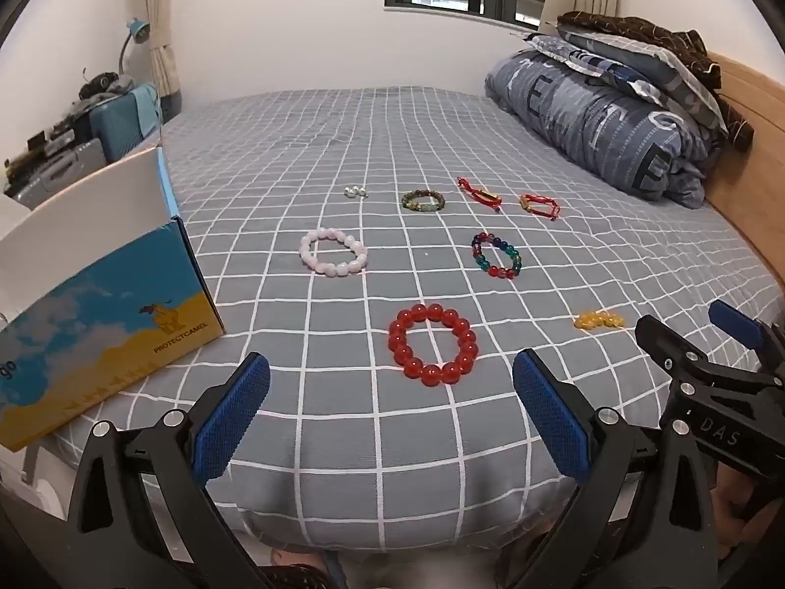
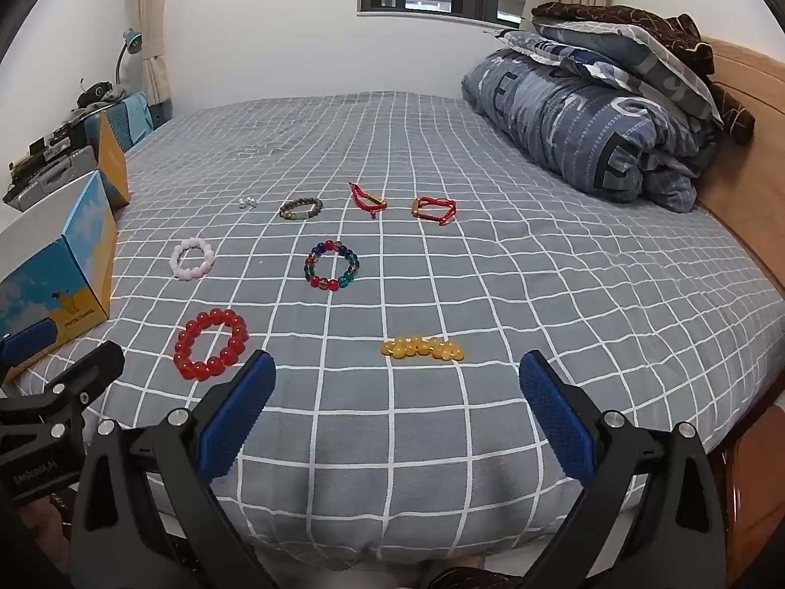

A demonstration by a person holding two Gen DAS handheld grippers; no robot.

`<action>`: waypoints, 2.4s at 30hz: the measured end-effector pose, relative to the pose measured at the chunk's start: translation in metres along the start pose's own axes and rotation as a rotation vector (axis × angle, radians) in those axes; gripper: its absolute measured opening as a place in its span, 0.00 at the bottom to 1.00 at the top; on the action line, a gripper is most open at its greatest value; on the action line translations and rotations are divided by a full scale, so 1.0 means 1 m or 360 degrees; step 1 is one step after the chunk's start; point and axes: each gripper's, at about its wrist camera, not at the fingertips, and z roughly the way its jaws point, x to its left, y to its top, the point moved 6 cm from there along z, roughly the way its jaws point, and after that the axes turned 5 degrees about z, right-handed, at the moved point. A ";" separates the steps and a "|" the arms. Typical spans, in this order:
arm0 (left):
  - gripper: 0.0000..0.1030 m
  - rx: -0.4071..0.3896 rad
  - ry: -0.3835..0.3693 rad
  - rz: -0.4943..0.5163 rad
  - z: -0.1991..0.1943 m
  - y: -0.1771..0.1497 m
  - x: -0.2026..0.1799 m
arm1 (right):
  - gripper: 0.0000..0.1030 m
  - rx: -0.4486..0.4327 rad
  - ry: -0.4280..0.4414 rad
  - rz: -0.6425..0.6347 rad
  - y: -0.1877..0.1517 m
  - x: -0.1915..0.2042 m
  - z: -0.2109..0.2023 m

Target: Organize jewelry

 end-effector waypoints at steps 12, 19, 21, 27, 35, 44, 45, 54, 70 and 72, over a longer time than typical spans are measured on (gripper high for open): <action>0.94 -0.0004 0.0036 0.0008 -0.002 0.002 0.001 | 0.93 0.0008 -0.0015 0.0001 0.000 0.000 0.001; 0.94 -0.0013 0.0052 0.0033 -0.002 0.002 -0.003 | 0.93 0.0001 -0.0020 0.0000 -0.001 0.001 0.000; 0.94 -0.0013 0.0057 0.0029 -0.003 0.002 -0.002 | 0.93 0.0007 -0.0016 0.0006 -0.001 0.001 0.000; 0.94 0.0000 0.0048 0.0015 -0.002 0.001 0.001 | 0.93 0.0011 -0.0016 0.0010 -0.001 0.002 0.001; 0.94 0.0011 0.0043 0.0015 -0.001 0.001 0.001 | 0.93 0.0013 -0.0018 0.0009 -0.002 0.003 0.002; 0.95 0.0011 0.0052 0.0012 -0.001 0.002 0.000 | 0.93 0.0008 -0.0028 -0.0004 -0.003 0.004 0.002; 0.94 0.0009 0.0055 0.0012 -0.001 0.002 0.000 | 0.93 0.0007 -0.0028 -0.0005 -0.003 0.004 0.002; 0.94 0.0017 0.0074 -0.0001 0.000 0.002 0.002 | 0.93 -0.0013 -0.0045 -0.0006 -0.002 0.003 0.001; 0.95 0.0020 0.0069 -0.0002 0.000 0.001 0.001 | 0.93 -0.0008 -0.0045 0.0005 -0.002 0.001 0.001; 0.95 0.0020 0.0068 0.0001 0.001 0.001 0.000 | 0.93 -0.0008 -0.0045 0.0004 -0.002 0.001 0.001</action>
